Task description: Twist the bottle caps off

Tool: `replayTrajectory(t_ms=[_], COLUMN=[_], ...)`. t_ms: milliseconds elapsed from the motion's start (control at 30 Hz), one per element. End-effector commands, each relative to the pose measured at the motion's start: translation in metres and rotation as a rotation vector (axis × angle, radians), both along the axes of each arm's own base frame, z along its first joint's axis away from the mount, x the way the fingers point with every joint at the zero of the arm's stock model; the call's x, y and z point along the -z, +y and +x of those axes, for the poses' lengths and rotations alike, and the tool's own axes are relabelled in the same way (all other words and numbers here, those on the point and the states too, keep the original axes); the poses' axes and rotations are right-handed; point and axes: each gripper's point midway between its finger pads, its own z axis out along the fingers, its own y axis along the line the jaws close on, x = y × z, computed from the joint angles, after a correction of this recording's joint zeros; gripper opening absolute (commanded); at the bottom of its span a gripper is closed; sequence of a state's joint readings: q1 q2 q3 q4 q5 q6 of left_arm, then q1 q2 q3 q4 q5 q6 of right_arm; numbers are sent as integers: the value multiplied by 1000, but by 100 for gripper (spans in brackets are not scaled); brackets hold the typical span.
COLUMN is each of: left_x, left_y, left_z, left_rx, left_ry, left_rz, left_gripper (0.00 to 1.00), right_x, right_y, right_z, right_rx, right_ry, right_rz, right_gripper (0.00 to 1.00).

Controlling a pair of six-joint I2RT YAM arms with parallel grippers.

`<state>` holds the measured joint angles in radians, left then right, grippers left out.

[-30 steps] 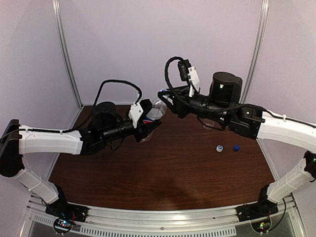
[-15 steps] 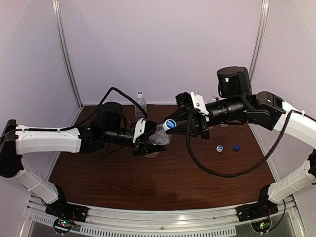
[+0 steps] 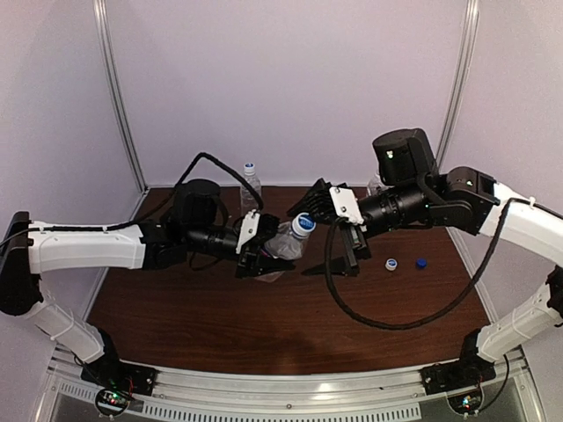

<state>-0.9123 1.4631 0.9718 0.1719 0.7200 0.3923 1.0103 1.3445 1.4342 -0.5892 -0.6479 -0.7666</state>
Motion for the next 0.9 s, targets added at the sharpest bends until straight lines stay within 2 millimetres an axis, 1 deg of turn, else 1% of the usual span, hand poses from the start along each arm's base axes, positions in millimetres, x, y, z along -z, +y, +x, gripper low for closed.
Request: replayTrajectory(t_ms=[0,67,133,167,233,300,367,433,667,767,800,833,867], left_x=[-32,-42,-49,-52,-58,-59,-59,-59,-52,-52,-52,-52,-52], left_y=[6,12,17,20,25,30,31,30,25,25,25,24,24], left_z=[32,49,62,68,79,89,95,97,101,101,101,101,101], left_rx=[-205,-320,-410,-450,-523,-594,-635,-647,-657,-657,-656,-656,-656], left_ry=[-61,-63,-52,-47,-40,-33,-35,-37,-30,-30,-30,-31,-32], left_rz=[-132,-192,-249,-278,-325,-345,-344,-339,-309,-308,-309,-307,-305], left_gripper=[40,40,40,39,39,38,38,38,38,38,38,38,38], right_x=[-68,-95,-108,-113,-109,-104,-99,-97,-86,-84,-82,-82,-80], right_y=[3,-2,-8,-12,-14,-14,-15,-13,10,15,17,18,19], right_z=[19,36,57,67,82,89,95,97,97,104,106,106,107], right_rx=[193,309,444,507,593,638,689,711,719,755,760,761,762], right_ry=[101,217,348,432,541,565,553,539,521,499,497,494,491], right_rz=[336,497,612,665,727,754,759,751,670,656,650,647,642], right_gripper=[100,100,100,97,89,83,83,82,81,77,75,70,62])
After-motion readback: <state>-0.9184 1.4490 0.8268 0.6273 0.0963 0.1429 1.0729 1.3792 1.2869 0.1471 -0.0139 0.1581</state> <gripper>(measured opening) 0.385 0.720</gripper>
